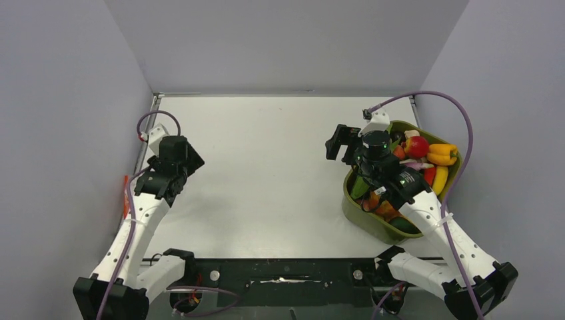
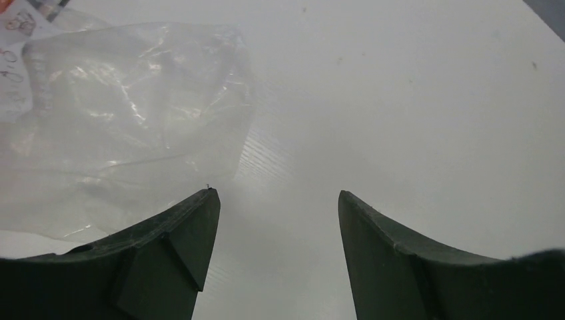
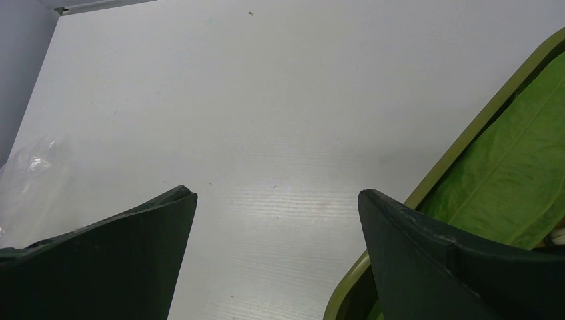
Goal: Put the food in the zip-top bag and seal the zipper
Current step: Pick up the zipper food storage bag at the center of the board.
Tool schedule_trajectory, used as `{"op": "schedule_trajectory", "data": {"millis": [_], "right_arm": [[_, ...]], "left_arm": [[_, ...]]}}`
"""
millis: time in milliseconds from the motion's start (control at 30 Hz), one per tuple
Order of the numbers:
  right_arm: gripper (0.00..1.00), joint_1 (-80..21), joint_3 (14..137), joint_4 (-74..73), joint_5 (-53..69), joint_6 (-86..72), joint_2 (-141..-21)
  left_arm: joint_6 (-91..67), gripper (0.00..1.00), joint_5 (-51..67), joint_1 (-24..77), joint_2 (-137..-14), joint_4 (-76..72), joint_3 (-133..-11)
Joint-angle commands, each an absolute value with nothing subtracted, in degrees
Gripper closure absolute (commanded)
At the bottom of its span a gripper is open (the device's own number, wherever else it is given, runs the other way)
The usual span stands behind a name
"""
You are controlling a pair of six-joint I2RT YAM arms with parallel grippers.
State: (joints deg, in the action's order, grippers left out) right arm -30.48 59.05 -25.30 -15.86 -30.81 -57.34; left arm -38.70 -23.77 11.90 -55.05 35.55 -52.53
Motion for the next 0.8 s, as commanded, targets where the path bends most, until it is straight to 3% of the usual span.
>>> {"op": "schedule_trajectory", "data": {"millis": [0,333,533,667,767], "right_arm": [[0.02,-30.8,59.4,-22.3,-16.1,-29.1,-55.4],[0.02,-30.6,58.0,-22.1,-16.7,-29.0,-54.9],[0.02,-30.6,58.4,-21.9,-16.0,-28.3,-54.8],[0.02,-30.6,58.5,-21.4,-15.2,-28.2,-54.1],[0.02,-30.6,58.1,-20.7,-14.6,-28.0,-53.3]], "left_arm": [[-46.8,0.36,-32.2,7.9,-59.2,39.5,-53.6],[-49.8,0.28,-29.6,-0.3,-62.4,38.0,-49.5],[-52.1,0.30,-25.3,-2.2,-63.6,35.7,-46.2],[-52.7,0.46,-21.3,-2.2,-63.1,31.8,-42.1],[-53.5,0.67,-17.2,-2.2,-62.2,28.8,-39.2]]}}
